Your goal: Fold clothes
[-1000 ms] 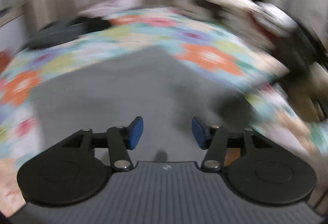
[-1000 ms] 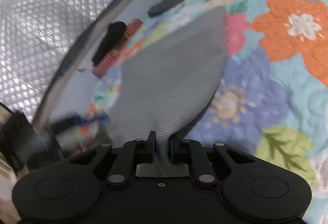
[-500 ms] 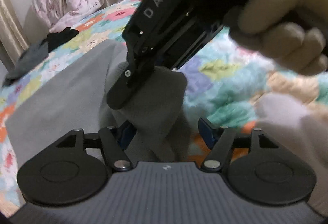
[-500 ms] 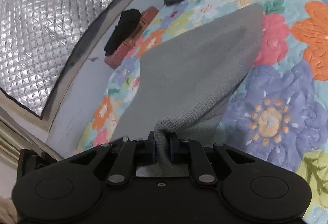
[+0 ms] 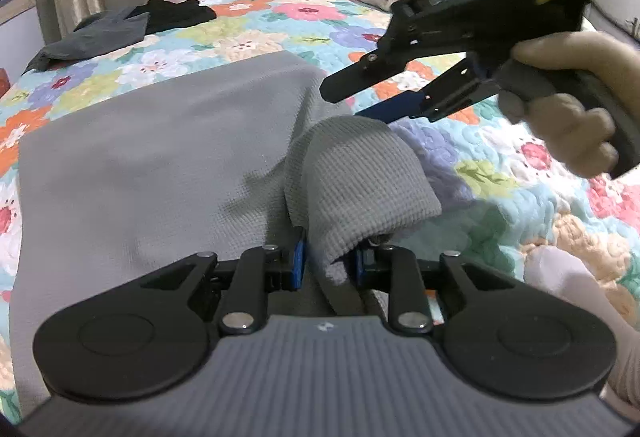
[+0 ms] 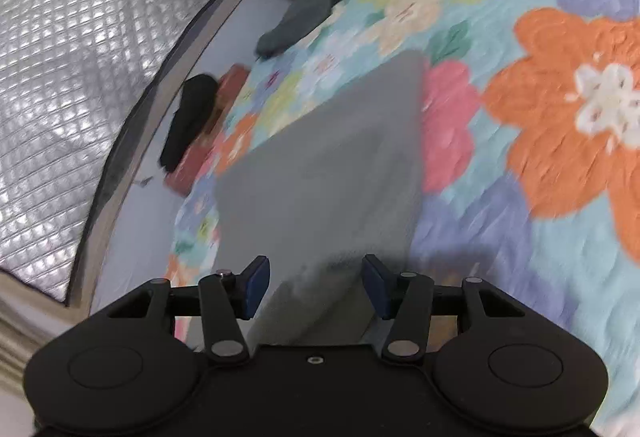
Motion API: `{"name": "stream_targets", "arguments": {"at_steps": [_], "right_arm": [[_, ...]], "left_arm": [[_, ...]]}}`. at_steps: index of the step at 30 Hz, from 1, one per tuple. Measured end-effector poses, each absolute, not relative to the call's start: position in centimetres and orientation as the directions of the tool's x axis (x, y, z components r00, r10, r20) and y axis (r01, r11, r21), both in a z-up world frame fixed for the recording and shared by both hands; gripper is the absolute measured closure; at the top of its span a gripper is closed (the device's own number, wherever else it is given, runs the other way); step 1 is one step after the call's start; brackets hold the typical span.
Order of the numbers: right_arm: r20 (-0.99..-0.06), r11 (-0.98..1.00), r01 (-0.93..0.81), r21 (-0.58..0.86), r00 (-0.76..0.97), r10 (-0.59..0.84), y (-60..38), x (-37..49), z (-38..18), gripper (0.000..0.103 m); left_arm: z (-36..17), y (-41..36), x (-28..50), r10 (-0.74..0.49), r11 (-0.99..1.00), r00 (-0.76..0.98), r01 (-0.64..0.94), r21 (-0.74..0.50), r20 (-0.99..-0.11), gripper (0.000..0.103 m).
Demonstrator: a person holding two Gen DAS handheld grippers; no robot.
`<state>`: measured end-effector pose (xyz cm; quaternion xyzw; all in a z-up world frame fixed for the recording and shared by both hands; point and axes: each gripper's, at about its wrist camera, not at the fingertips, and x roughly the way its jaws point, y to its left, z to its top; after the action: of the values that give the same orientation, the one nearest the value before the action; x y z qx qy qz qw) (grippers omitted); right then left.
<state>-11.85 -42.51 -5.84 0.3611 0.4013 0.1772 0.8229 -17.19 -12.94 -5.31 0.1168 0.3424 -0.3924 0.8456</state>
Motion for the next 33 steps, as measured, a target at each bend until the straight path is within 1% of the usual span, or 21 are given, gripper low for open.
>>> {"name": "stream_targets", "arguments": {"at_steps": [1, 3, 4, 6, 9, 12, 13, 14, 16, 17, 18, 19, 20, 22, 24, 27, 28, 31, 33], "right_arm": [[-0.544, 0.694, 0.008, 0.720, 0.627, 0.558, -42.6, -11.4, -6.1, 0.046], [-0.568, 0.713, 0.053, 0.699, 0.647, 0.509, -42.5, -11.2, -7.4, 0.046], [-0.557, 0.683, 0.089, 0.725, 0.659, 0.505, -42.6, -11.4, -8.3, 0.046], [-0.504, 0.610, 0.112, 0.785, 0.688, 0.522, -43.2, -11.9, -9.8, 0.046], [-0.472, 0.579, 0.116, 0.807, 0.717, 0.513, -43.6, -11.7, -10.3, 0.046], [-0.503, 0.650, 0.098, 0.754, 0.722, 0.475, -43.3, -10.2, -9.3, 0.046], [-0.512, 0.669, 0.094, 0.738, 0.724, 0.462, -43.2, -9.7, -9.0, 0.046], [-0.521, 0.683, 0.091, 0.725, 0.721, 0.456, -43.0, -9.1, -8.8, 0.046], [-0.524, 0.703, 0.066, 0.709, 0.716, 0.461, -43.0, -8.3, -8.3, 0.047], [-0.514, 0.711, 0.034, 0.703, 0.715, 0.474, -42.7, -8.1, -8.1, 0.063], [-0.510, 0.724, 0.003, 0.689, 0.713, 0.482, -42.4, -8.0, -7.9, 0.077], [-0.511, 0.743, -0.017, 0.669, 0.715, 0.477, -42.2, -8.0, -7.6, 0.091], [-0.513, 0.761, -0.037, 0.647, 0.717, 0.472, -42.0, -8.1, -7.3, 0.092], [-0.496, 0.779, -0.076, 0.622, 0.732, 0.467, -41.7, -8.3, -6.5, 0.093], [-0.466, 0.777, -0.106, 0.620, 0.748, 0.474, -41.5, -8.2, -5.3, 0.095], [-0.435, 0.784, -0.169, 0.597, 0.753, 0.494, -40.2, -7.5, -3.1, 0.095], [-0.430, 0.789, -0.196, 0.582, 0.750, 0.503, -39.5, -7.1, -2.2, 0.095], [-0.429, 0.790, -0.289, 0.541, 0.712, 0.555, -36.5, -5.2, 0.4, 0.095], [-0.439, 0.783, -0.346, 0.517, 0.678, 0.590, -34.0, -3.6, 2.1, 0.095]], "left_arm": [[-5.3, -12.8, -17.0, -0.586, 0.665, 0.456, 0.743, -0.076, -0.670, 0.078], [-5.2, -12.4, -16.7, -0.581, 0.677, 0.467, 0.732, -0.076, -0.667, 0.073], [-5.2, -12.1, -16.4, -0.583, 0.686, 0.470, 0.722, -0.091, -0.663, 0.072], [-5.2, -11.3, -15.9, -0.593, 0.701, 0.470, 0.700, -0.133, -0.653, 0.072], [-5.4, -10.7, -15.6, -0.611, 0.705, 0.457, 0.686, -0.182, -0.646, 0.072], [-5.2, -11.6, -16.2, -0.602, 0.691, 0.467, 0.711, -0.130, -0.648, 0.069], [-5.1, -12.0, -16.5, -0.600, 0.683, 0.470, 0.723, -0.108, -0.647, 0.065], [-5.0, -12.5, -16.6, -0.598, 0.677, 0.474, 0.730, -0.092, -0.646, 0.059], [-4.9, -13.2, -16.9, -0.594, 0.670, 0.482, 0.740, -0.065, -0.644, 0.056], [-4.9, -13.4, -16.9, -0.596, 0.669, 0.484, 0.740, -0.063, -0.640, 0.056], [-5.0, -13.6, -16.8, -0.599, 0.670, 0.486, 0.739, -0.067, -0.636, 0.059], [-5.0, -13.5, -16.8, -0.610, 0.669, 0.487, 0.739, -0.077, -0.625, 0.080], [-4.9, -13.3, -16.8, -0.622, 0.671, 0.489, 0.736, -0.094, -0.611, 0.090], [-4.4, -12.8, -17.0, -0.628, 0.688, 0.517, 0.718, -0.106, -0.581, 0.090], [-3.7, -12.2, -17.6, -0.621, 0.706, 0.556, 0.703, -0.085, -0.552, 0.090], [-2.5, -10.9, -18.2, -0.617, 0.730, 0.590, 0.676, -0.099, -0.521, 0.090], [-2.0, -10.6, -18.4, -0.607, 0.741, 0.604, 0.665, -0.093, -0.516, 0.090], [-0.7, -10.1, -19.7, -0.545, 0.778, 0.669, 0.628, -0.008, -0.506, 0.090], [0.1, -8.7, -20.2, -0.516, 0.818, 0.702, 0.574, -0.037, -0.491, 0.090]]}}
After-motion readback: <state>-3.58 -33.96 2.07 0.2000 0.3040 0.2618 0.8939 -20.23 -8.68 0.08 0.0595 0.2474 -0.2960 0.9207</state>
